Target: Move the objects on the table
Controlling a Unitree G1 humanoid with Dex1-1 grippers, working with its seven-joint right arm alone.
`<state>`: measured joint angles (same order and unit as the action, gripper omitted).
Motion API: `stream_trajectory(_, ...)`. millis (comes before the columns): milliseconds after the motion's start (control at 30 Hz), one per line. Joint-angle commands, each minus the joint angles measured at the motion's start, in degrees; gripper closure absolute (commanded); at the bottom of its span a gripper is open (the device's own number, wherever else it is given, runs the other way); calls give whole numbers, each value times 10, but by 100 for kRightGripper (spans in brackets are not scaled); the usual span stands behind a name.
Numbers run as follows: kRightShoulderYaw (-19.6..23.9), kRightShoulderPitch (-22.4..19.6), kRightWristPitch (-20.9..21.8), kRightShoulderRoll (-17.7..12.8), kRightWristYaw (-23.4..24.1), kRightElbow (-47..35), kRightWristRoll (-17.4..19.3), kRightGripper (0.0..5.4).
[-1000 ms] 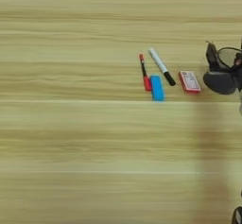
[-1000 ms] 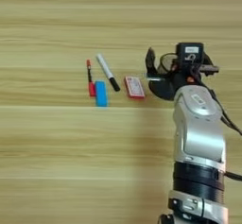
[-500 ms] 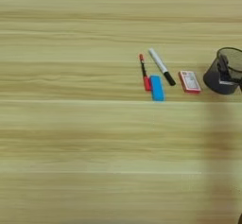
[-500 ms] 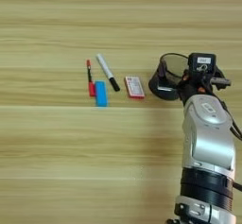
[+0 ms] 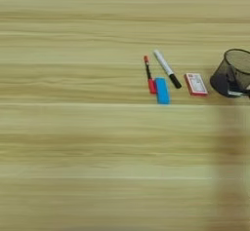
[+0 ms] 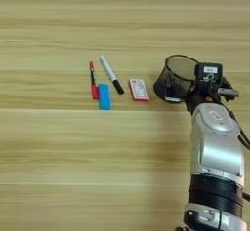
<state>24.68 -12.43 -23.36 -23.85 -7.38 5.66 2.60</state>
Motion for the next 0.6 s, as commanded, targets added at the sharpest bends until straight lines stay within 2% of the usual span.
stream_trajectory(33, 1, -26, 9, -33, 6, -11, -2, 4)
stream_trajectory(267, -12, -28, 0, -35, -7, 9, -2, 4)
stream_trajectory(600, -19, -44, 13, -43, -8, 62, -2, 4)
